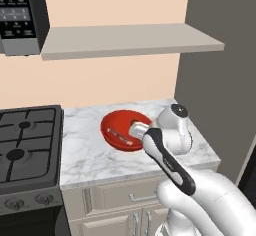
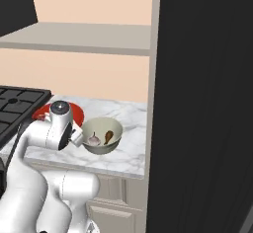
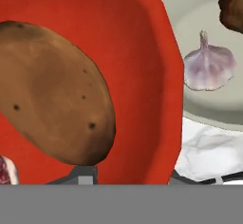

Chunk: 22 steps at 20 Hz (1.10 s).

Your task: Place the bowl containing the steak and potato in the microwave. Close the microwave door and press the start button to microwave the meal.

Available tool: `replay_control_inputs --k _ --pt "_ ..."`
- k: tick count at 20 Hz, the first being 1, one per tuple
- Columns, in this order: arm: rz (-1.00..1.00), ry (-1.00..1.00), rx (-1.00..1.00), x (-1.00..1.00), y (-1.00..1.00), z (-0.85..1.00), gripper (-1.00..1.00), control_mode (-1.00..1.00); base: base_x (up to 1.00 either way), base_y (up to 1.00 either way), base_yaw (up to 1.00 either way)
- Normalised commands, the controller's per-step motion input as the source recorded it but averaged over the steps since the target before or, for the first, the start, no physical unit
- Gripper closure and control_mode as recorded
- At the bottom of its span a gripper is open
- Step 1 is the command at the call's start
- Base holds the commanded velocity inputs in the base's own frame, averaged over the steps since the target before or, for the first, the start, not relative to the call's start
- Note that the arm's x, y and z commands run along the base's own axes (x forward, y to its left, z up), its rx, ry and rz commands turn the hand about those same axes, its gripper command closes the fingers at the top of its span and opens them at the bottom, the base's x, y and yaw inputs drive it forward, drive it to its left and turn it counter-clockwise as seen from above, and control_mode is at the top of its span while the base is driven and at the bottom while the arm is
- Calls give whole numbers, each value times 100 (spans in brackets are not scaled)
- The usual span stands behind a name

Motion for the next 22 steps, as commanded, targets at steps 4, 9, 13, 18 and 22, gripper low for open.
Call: replay_control_inputs --k 4,9,13,18,22 --pt "-7 0 0 -77 -31 78 100 -100 0 0 0" --pt "-10 0 0 -57 -43 74 100 -100 0 0 0" --pt "-10 0 0 -7 -38 42 100 -100 0 0 0" --pt "-9 -3 0 -21 -32 20 100 -100 0 0 0" --pt "-6 -7 0 -49 -34 13 100 -100 0 0 0"
